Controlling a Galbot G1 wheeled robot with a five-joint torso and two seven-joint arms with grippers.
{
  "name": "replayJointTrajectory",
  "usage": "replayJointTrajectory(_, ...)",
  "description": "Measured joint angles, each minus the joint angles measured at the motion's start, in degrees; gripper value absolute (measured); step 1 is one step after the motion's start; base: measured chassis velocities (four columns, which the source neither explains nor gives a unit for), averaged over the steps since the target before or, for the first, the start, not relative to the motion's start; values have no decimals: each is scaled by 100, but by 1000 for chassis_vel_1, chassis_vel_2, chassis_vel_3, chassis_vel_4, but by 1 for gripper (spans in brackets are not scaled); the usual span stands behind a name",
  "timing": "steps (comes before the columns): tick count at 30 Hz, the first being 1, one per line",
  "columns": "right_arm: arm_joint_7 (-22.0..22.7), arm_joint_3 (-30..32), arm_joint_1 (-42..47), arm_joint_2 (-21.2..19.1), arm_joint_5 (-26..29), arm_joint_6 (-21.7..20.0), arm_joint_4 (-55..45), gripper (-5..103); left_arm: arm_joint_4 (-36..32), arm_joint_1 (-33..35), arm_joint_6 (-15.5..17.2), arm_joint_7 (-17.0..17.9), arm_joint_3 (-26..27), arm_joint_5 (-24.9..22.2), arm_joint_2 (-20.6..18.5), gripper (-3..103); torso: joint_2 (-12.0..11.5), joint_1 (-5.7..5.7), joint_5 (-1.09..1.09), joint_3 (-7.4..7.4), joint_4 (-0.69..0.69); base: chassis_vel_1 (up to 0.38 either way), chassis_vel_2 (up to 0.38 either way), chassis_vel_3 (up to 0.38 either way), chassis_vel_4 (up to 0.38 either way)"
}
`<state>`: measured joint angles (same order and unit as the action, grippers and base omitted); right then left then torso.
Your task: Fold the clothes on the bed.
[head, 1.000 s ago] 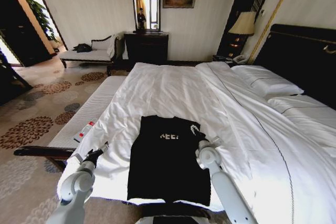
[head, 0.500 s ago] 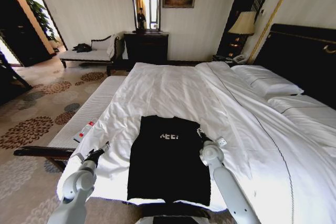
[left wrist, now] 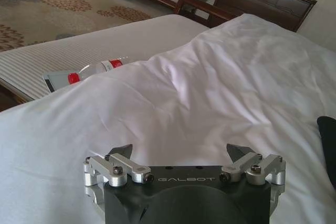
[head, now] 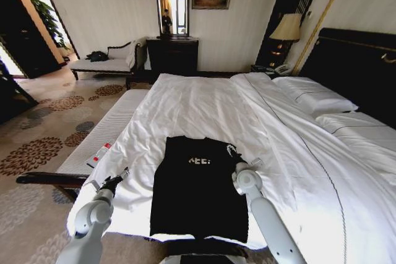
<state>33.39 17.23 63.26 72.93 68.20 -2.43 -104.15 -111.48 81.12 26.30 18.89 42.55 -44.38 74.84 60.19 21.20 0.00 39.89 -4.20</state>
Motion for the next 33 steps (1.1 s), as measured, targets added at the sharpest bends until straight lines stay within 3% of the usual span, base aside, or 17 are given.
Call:
replayJointTrajectory(5,-39,-241,326,-209,-95,-49,-344,100,30,-30,-8,0,-17,8,-18,100,0,0,1,0,0,0,0,0,0)
replayJointTrajectory(8,-64,-395,726,-751,-106,-121,-809,100,80,-36,-34,0,46,-7,-98,100,0,0,0,0,-1,0,0,0,0)
replayJointTrajectory(12,-99,-372,890,-1180,-109,-129,-1146,100,133,-51,-66,-1,87,-17,-139,100,0,-1,0,0,-2,0,0,0,0)
replayJointTrajectory(16,-102,-234,745,-1343,-17,-127,-1203,100,163,-76,-79,-1,84,-20,-127,100,0,-1,0,0,0,0,0,0,0)
replayJointTrajectory(23,-63,-292,218,-1128,31,-120,-390,100,177,-95,-81,-2,28,-10,-88,100,1,-1,1,0,0,0,0,0,0)
replayJointTrajectory(26,-65,-334,-77,-783,35,-91,68,100,189,-91,-81,0,10,8,-79,100,-1,0,2,1,1,0,0,0,0)
replayJointTrajectory(33,-246,-520,1,-517,-90,-35,-22,100,208,-93,-81,7,-2,40,-57,100,-1,0,0,0,1,0,0,0,0)
